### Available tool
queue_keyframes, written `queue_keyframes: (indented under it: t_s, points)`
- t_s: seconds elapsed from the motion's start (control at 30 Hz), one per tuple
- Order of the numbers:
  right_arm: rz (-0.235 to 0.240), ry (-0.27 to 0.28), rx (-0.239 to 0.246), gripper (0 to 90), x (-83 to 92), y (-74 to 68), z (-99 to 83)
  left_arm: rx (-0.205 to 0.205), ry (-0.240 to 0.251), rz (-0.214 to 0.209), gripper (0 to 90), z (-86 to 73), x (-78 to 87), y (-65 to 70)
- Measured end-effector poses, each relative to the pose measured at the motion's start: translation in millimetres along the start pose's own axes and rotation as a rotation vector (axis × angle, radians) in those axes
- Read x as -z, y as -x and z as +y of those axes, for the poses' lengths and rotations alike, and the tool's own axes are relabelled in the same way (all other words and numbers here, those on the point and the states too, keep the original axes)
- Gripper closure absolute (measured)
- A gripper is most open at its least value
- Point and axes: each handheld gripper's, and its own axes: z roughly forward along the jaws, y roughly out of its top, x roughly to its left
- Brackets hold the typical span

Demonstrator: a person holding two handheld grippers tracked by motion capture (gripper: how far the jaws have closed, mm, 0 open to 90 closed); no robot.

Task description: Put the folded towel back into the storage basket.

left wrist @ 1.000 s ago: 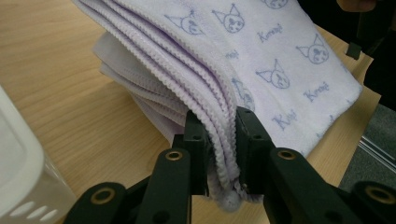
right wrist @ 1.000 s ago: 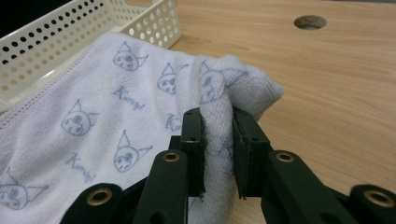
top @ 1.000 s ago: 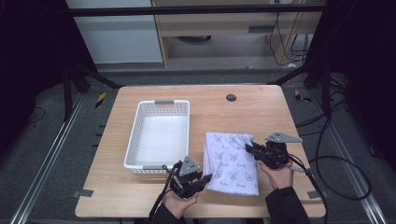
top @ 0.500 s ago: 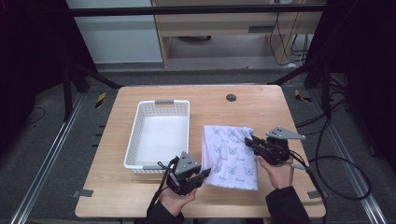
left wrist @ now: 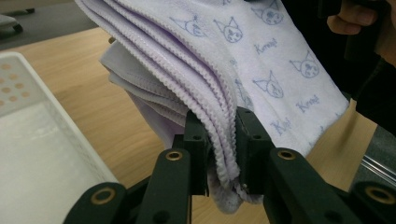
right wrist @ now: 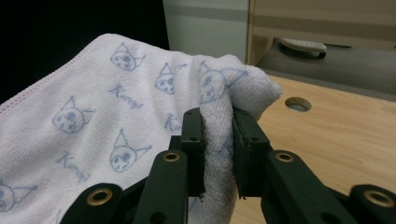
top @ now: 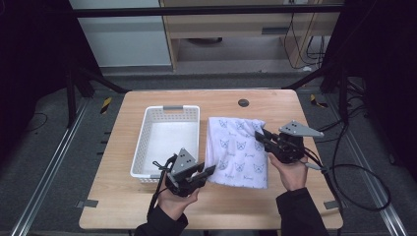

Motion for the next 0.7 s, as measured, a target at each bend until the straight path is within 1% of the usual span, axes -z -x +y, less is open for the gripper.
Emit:
queue_keyframes:
  t_s: [0.13, 0.2, 0.37, 0.4, 0.57, 0.7]
  points:
    - [-0.003, 0.021, 0.008, 76.7, -1.7, -4.7, 9.1, -0.005, 0.01, 0.013, 75.8, 4.6, 4.9, -3.3]
    - [-0.005, 0.027, 0.016, 76.7, -2.5, -6.8, 12.7, -0.001, 0.015, 0.018, 75.7, 5.8, 7.0, -4.9]
    - [-0.007, 0.033, 0.03, 76.7, -4.3, -11.5, 20.3, 0.002, 0.026, 0.027, 75.7, 7.4, 11.0, -9.1]
    - [-0.006, 0.037, 0.037, 76.7, -5.1, -13.7, 24.3, 0.002, 0.03, 0.031, 75.7, 8.1, 12.8, -10.9]
    - [-0.009, 0.045, 0.046, 76.7, -6.9, -18.1, 30.9, 0.002, 0.038, 0.037, 75.8, 9.9, 16.0, -13.5]
    - [-0.006, 0.054, 0.046, 76.7, -8.9, -21.3, 37.0, 0.004, 0.053, 0.051, 75.8, 13.1, 21.0, -18.3]
